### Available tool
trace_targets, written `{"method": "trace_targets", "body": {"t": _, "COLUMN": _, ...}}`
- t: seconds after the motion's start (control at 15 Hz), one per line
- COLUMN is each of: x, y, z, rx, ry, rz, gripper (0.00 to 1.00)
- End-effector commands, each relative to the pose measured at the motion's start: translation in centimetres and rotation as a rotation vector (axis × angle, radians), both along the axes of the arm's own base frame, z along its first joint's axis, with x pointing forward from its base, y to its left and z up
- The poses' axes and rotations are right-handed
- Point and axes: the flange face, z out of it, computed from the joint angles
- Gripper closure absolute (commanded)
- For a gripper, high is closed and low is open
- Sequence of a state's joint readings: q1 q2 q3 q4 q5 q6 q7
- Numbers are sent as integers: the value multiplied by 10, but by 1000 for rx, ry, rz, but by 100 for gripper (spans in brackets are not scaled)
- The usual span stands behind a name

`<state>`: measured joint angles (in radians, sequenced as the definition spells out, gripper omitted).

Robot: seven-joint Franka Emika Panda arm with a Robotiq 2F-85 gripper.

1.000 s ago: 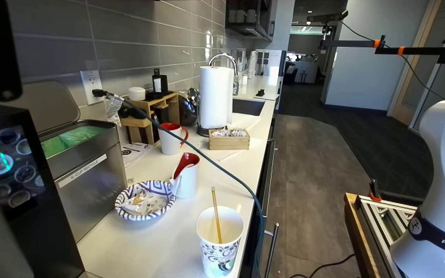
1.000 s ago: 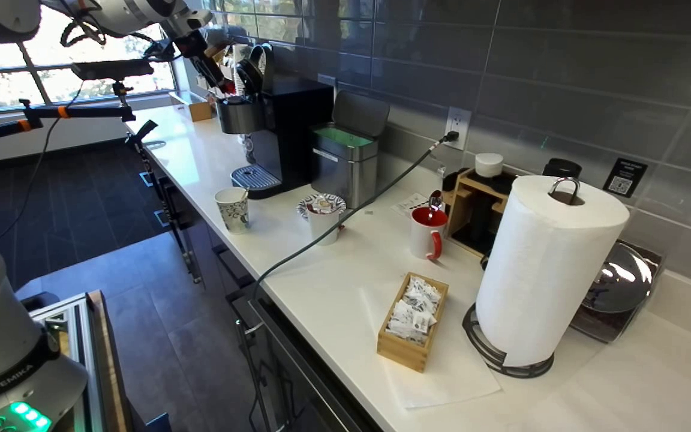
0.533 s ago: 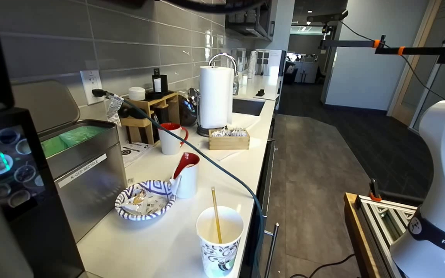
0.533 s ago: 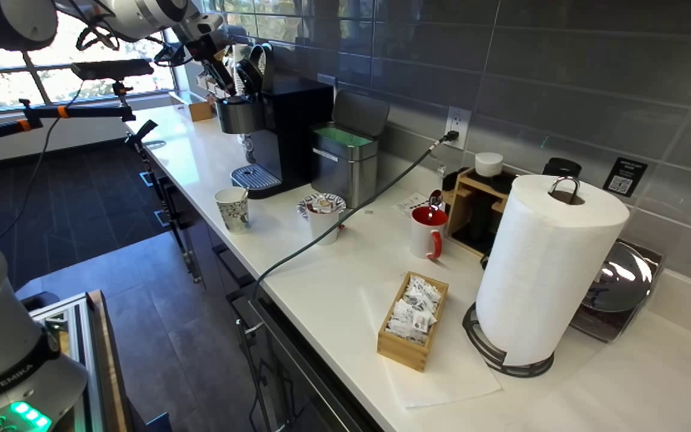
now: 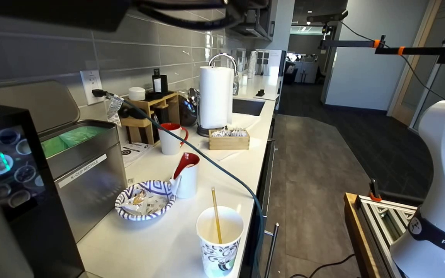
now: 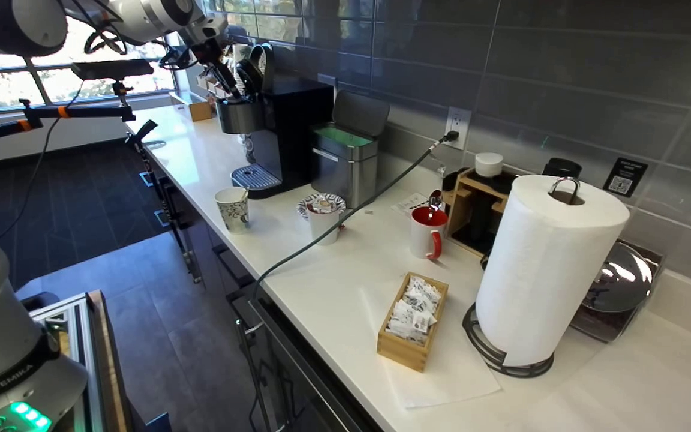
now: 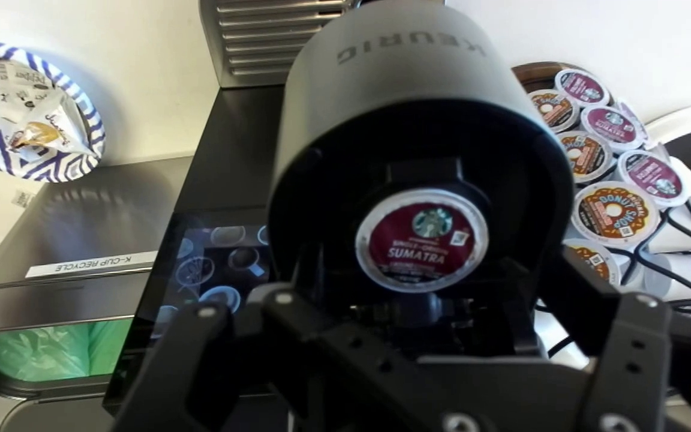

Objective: Take the white item in the coffee maker and put it in the cup

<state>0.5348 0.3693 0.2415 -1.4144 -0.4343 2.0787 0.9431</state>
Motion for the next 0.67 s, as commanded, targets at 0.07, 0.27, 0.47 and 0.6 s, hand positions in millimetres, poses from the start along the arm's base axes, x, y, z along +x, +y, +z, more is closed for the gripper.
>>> {"method": "trace_targets", "body": {"t": 0.07, "x": 2, "y": 4, "z": -3, "rx": -11, "ry": -1, "rz": -31, "gripper": 10}}
{"method": "trace_targets", "body": {"t": 0.27, "x": 4, "y": 1, "z": -4, "rx": -10, "ry": 1, "rz": -45, "gripper": 12}}
{"method": "trace_targets", "body": {"t": 0.47, "x": 5, "y": 0, "z": -8, "rx": -16, "ry": 7, "rz": -48, "gripper": 18}}
{"method": "trace_targets", "body": {"t": 0.6, "x": 4, "y": 2, "z": -12, "rx": -25, "ry": 11, "rz": -45, "gripper": 24}}
